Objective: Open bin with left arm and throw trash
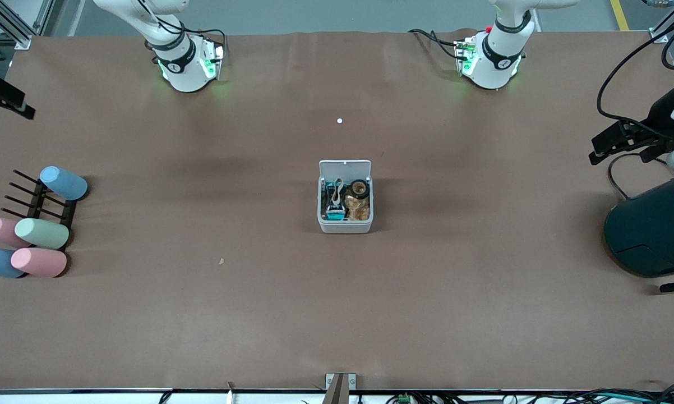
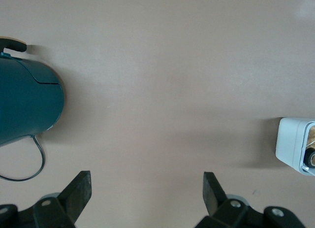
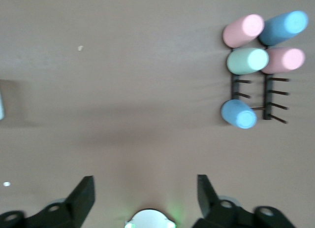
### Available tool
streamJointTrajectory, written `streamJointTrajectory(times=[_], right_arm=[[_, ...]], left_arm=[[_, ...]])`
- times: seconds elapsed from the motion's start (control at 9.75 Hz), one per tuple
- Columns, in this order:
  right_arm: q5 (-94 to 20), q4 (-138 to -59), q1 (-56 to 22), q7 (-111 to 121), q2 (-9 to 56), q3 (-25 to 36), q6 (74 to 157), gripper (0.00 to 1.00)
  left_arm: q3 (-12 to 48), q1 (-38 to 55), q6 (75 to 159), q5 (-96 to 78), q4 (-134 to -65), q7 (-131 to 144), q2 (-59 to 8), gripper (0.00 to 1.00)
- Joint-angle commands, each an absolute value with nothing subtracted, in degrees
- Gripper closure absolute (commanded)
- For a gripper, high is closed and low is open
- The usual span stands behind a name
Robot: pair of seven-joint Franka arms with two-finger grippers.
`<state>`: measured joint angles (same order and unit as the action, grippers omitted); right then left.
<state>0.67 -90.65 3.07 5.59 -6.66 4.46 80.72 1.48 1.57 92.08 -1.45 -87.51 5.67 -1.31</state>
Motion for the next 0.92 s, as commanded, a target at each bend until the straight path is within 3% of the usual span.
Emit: streamJointTrajectory(times=[0.0,0.41,0.82], right_arm=[[2.82,-91.68,2.03,5.37,-7.03,3.43,84.71,0.0],[2.02,-84.91,1.32,3.44,1.22,3.43,85.96,0.0],[-1.74,-84.81,1.32,3.25,1.32,3.51,85.78,0.0]], left_arm=[[1.41,1.41,91.93,-1.67,-86.57,5.1,-1.58,0.0],[1.32,1.49,91.93,-1.58,-86.57,5.1,-1.67,0.0],[1.32,1.49,91.93,-1.58,-86.57,5.1,-1.76,0.0]])
